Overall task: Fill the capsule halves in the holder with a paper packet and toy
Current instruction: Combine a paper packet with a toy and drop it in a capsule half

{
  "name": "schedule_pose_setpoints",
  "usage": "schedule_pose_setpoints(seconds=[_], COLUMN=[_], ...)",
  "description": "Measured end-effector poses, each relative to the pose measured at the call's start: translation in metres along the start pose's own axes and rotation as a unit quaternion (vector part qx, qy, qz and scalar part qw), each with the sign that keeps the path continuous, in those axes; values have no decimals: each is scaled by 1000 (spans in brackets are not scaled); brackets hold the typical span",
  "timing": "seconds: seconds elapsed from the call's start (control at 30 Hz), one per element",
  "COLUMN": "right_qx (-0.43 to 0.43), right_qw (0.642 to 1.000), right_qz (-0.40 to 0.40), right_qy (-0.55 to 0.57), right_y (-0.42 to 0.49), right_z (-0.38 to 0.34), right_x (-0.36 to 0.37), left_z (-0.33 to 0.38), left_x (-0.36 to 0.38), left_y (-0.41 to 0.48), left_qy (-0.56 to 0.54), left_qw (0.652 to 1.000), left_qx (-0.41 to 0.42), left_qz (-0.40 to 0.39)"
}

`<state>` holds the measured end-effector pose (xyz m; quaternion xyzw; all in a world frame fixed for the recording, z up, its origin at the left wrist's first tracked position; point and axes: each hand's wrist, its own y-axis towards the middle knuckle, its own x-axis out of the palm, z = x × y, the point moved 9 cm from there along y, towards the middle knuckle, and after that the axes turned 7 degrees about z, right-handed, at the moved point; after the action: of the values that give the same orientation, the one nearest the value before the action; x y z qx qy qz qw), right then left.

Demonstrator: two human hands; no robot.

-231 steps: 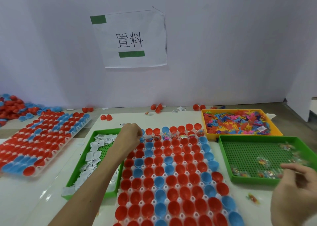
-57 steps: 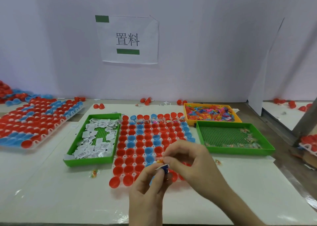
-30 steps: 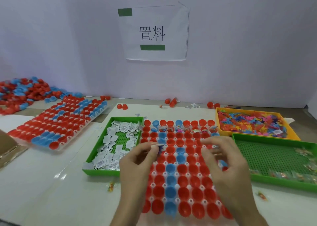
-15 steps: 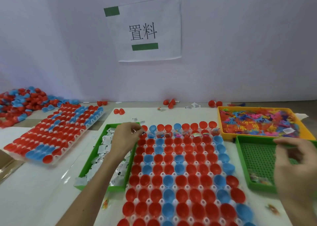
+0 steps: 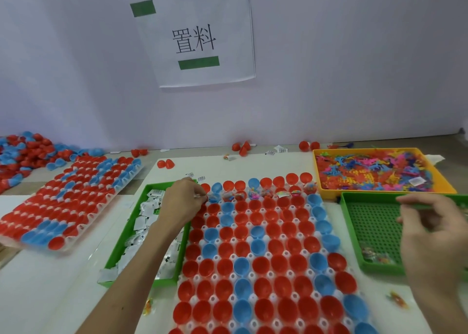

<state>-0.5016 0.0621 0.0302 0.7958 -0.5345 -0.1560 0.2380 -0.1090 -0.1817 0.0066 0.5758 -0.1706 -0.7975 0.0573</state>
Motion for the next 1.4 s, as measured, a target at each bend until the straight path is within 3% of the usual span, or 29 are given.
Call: schedule_pose_setpoints(seconds=[0.13,0.43,0.67,0.77,0.93,1.0,1.2,1.3,1.4], right_qx=[7,24,37,61,128,112,7,16,31], right_qw=[1000,999,998,996,972,959,923,900,895], right_qz=[-2,-30,-41,-58,-171,-217,-258,-288,-289], right_qy=[1,7,5,-4,-94,-142,-286,-327,-339], right_y=[0,-2,-5,-6,-4,0,31,45,53], right_z=[3,10,20,24,45,43,48,76,95], right_x=[-1,6,12,14,23,41,111,140,148], left_z=[-4,-19,-34,-42,-43,-37,-27,-8,21], left_x=[0,-20,-53,-66,-90,-100,-75,-57,-54], left_y=[2,-6,-41,-73,-155,-180,-216,-217,-220], left_qy=[-48,-168,-266,-364,-586,-623,-623,-606,-634], left_qw=[999,982,947,903,739,707,700,719,700], left_qx=[-7,-75,-144,-198,-285,-286,-319,-334,-329], left_qz=[-23,37,105,111,167,173,142,70,32])
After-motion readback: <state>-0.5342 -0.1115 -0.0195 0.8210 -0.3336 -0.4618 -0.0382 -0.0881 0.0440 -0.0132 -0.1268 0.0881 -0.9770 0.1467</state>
